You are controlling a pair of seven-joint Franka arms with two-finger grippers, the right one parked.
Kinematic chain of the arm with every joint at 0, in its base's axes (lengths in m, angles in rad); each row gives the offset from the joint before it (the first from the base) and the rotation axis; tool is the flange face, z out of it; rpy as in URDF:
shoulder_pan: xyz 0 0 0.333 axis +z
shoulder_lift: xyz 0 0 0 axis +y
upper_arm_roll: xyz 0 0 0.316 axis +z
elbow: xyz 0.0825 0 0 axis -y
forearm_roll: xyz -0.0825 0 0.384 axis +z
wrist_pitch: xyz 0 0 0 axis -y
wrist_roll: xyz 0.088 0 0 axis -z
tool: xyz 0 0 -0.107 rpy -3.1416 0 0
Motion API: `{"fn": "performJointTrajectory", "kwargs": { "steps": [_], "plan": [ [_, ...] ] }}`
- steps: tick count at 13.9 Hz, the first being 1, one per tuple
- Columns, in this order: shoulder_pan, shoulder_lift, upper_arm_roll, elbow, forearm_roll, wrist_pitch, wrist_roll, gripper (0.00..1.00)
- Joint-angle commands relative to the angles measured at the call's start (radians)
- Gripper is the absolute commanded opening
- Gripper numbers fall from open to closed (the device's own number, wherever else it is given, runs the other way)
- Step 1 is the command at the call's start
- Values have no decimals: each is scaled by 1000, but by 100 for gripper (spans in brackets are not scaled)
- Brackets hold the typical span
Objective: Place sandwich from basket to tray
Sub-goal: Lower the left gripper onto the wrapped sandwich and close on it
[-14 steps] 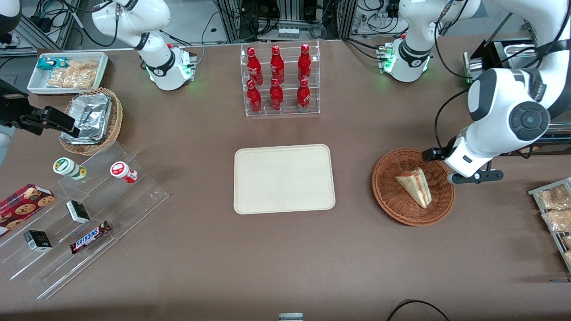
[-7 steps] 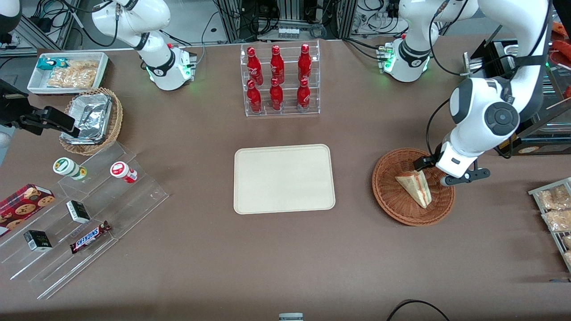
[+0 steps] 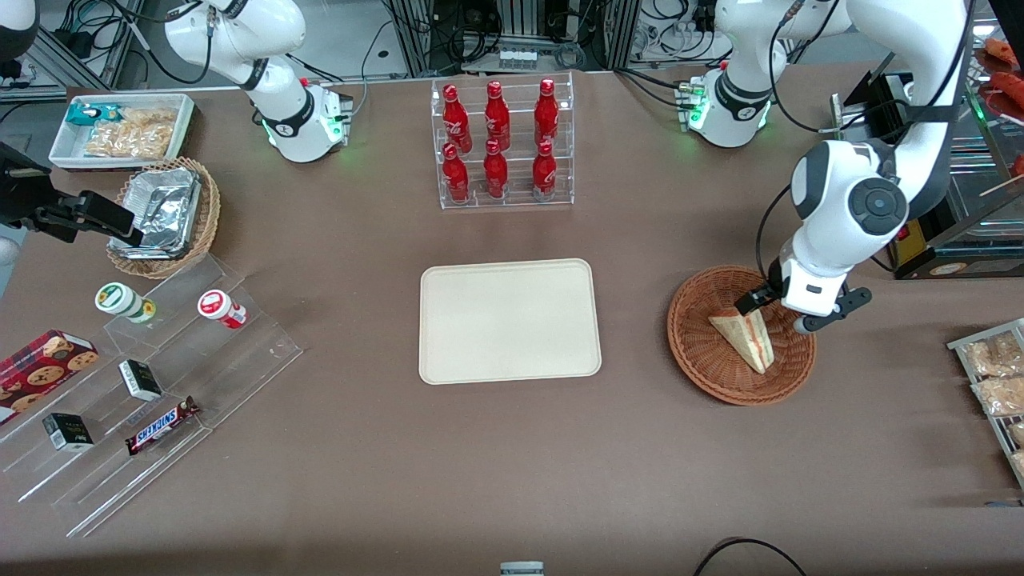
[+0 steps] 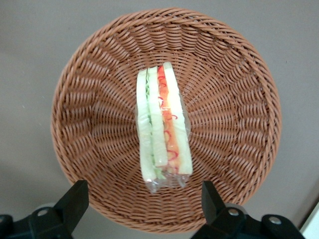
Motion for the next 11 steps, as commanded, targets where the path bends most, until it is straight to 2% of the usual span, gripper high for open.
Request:
{"fn": "performJointTrajectory", "kwargs": {
  "steps": [1, 6, 11],
  "plan": [
    [-9, 1, 1, -18, 7, 41, -71, 100],
    [-9, 39, 1, -14, -1, 90, -195, 100],
    [-6, 87, 2, -9, -1, 116, -196, 100]
  ]
}}
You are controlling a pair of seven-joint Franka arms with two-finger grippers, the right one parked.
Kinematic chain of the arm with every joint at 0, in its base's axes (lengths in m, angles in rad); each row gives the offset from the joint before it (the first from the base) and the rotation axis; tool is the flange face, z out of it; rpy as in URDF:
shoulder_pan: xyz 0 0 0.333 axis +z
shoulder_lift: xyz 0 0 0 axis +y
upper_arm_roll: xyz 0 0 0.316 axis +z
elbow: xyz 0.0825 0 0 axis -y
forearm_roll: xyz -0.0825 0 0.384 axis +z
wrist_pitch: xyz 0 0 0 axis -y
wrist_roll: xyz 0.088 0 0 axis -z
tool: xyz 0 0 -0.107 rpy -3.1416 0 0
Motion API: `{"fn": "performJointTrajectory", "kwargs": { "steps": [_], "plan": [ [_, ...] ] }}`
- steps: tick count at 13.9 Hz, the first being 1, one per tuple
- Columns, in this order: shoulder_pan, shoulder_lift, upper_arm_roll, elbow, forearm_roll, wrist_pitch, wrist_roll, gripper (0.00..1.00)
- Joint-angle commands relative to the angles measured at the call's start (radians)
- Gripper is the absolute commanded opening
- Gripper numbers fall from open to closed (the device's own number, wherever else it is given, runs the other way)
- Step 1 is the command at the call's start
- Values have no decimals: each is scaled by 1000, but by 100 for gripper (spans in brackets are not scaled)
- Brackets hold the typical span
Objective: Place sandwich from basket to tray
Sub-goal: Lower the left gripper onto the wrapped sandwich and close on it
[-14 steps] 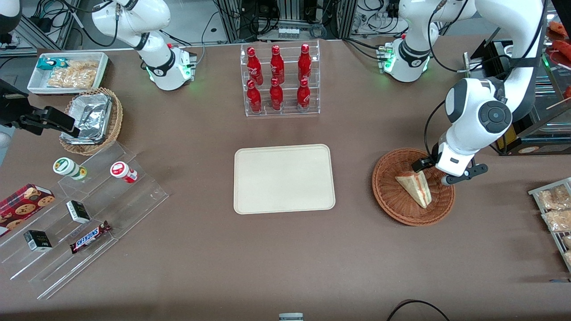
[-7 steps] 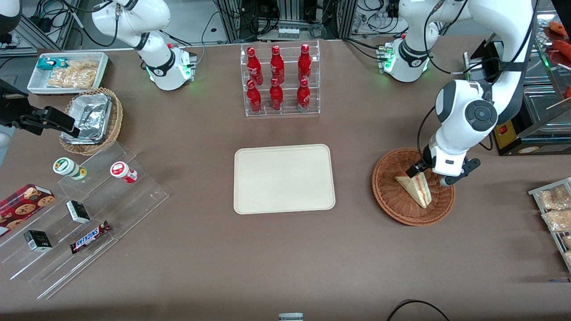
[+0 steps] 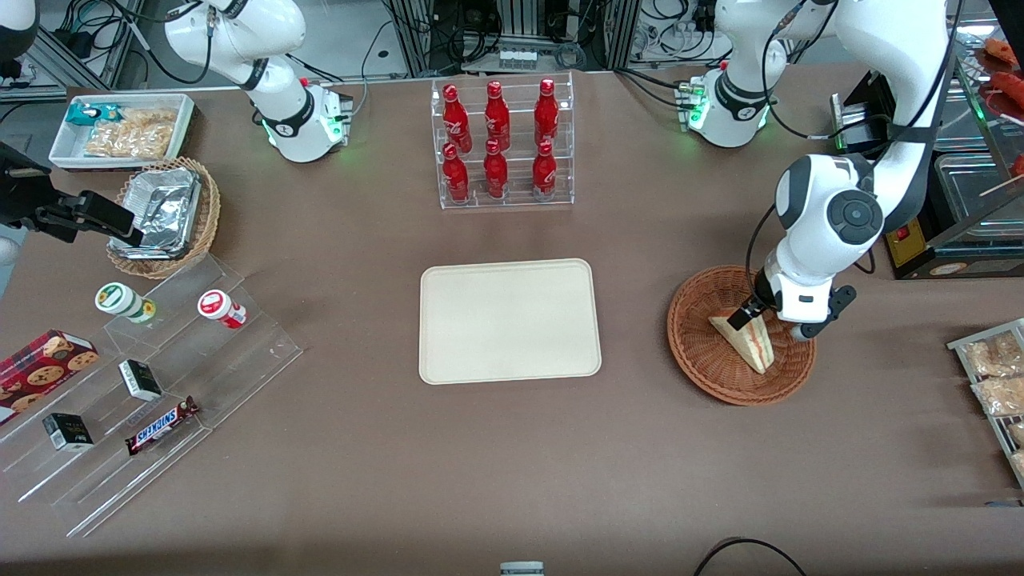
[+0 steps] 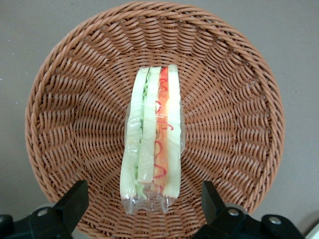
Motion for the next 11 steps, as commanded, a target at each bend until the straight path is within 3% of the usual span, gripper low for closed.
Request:
{"fn": "performJointTrajectory", "kwargs": {
  "steps": [1, 6, 7, 8, 9, 11],
  "plan": [
    [1, 28, 0, -3, 0, 38, -21, 100],
    [4, 68, 0, -2, -2, 72, -22, 100],
    [3, 72, 0, -2, -5, 72, -22, 95],
    [4, 77, 0, 0, -9, 72, -24, 81],
    [4, 76, 1, 0, -9, 72, -25, 56],
    [4, 72, 1, 0, -9, 66, -24, 30]
  ]
}}
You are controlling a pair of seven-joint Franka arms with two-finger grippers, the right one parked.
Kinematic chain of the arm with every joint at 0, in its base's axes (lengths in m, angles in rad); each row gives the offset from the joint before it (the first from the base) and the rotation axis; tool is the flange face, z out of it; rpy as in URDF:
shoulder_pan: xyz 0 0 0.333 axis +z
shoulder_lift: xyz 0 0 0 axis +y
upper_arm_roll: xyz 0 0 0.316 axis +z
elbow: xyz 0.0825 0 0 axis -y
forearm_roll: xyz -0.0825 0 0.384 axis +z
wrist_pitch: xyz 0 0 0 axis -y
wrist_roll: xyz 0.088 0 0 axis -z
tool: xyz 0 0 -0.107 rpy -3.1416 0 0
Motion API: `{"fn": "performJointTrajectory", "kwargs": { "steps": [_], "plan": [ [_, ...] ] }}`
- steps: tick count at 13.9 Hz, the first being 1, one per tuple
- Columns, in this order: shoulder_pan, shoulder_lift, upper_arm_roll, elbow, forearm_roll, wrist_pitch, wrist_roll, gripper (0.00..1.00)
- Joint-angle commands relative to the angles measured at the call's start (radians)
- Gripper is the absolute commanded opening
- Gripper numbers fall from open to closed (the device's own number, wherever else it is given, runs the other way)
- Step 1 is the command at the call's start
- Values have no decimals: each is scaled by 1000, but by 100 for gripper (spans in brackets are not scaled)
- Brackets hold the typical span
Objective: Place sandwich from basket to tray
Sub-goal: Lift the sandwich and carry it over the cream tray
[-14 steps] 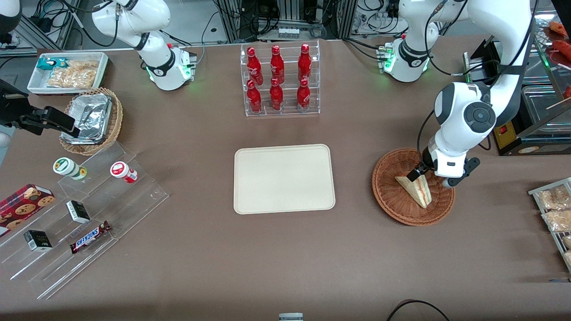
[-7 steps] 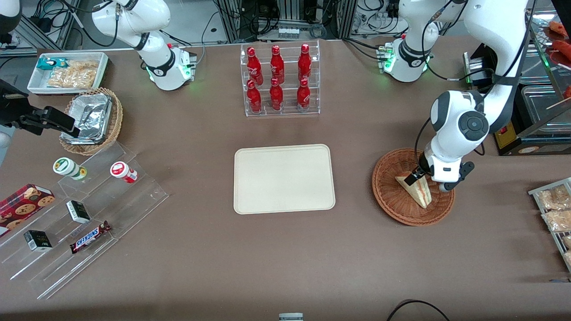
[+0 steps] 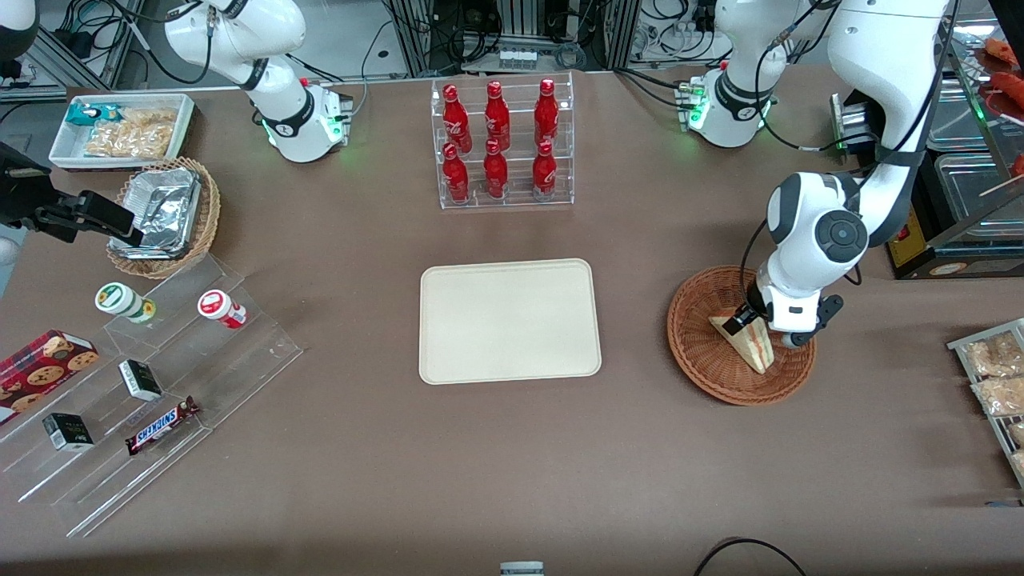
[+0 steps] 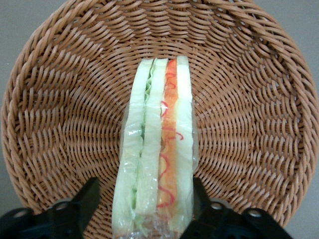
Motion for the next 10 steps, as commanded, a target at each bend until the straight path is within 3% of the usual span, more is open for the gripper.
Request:
{"fn": "performJointTrajectory", "kwargs": {
  "steps": [1, 5, 10],
  "plan": [
    [1, -5, -1, 6, -6, 8, -12, 22],
    [-2, -36, -1, 32, -5, -20, -11, 15],
    [-50, -45, -4, 211, 11, -366, 40, 15]
  ]
}}
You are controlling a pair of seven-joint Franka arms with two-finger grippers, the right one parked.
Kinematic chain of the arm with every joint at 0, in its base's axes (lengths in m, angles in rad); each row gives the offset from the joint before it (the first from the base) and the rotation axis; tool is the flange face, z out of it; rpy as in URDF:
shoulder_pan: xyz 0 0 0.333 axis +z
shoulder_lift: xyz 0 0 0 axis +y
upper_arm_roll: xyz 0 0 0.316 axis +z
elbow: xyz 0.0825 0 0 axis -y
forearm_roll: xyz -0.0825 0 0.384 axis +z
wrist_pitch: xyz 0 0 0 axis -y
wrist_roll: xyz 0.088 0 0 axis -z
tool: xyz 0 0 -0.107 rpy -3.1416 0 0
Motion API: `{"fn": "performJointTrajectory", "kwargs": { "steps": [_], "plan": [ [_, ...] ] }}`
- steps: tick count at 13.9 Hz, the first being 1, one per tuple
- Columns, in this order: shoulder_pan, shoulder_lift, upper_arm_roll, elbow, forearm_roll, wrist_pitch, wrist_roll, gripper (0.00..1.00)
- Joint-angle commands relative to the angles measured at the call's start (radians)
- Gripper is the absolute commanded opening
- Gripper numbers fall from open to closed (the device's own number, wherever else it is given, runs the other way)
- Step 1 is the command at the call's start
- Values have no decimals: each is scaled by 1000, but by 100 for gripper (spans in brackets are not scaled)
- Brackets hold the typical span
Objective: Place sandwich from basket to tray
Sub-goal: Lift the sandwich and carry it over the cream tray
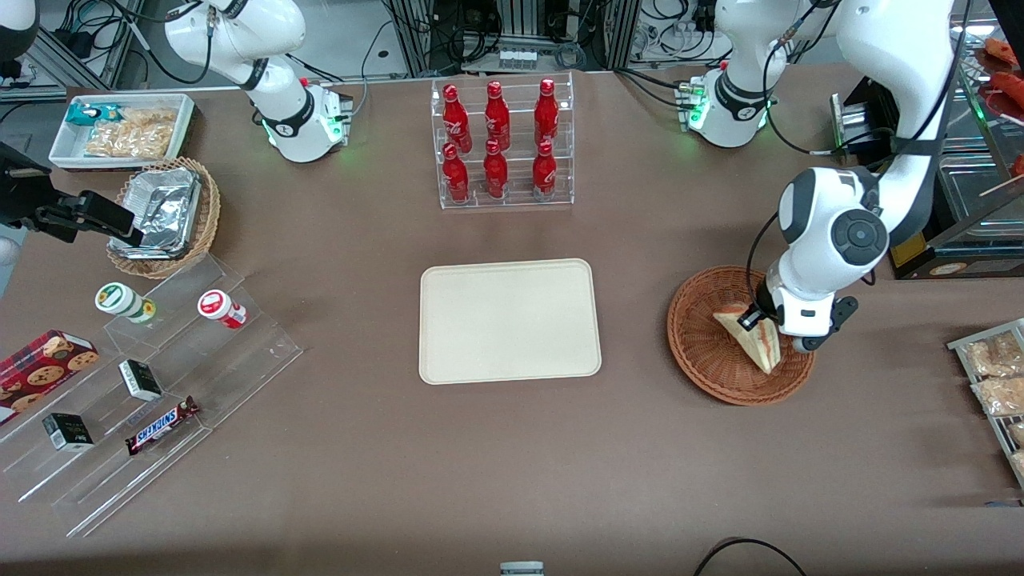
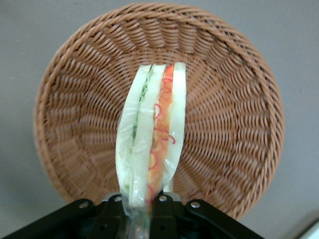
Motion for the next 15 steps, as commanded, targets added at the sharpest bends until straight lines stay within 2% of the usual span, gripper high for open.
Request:
{"fn": "performJointTrajectory", "kwargs": {
  "steps": [1, 6, 11, 15],
  "plan": [
    [-59, 2, 0, 68, 8, -94, 19, 14],
    [-226, 46, 0, 139, 8, -101, 21, 11],
    [-395, 205, 0, 350, 4, -194, -14, 11],
    [-508, 313, 0, 490, 4, -196, -137, 11]
  ]
}}
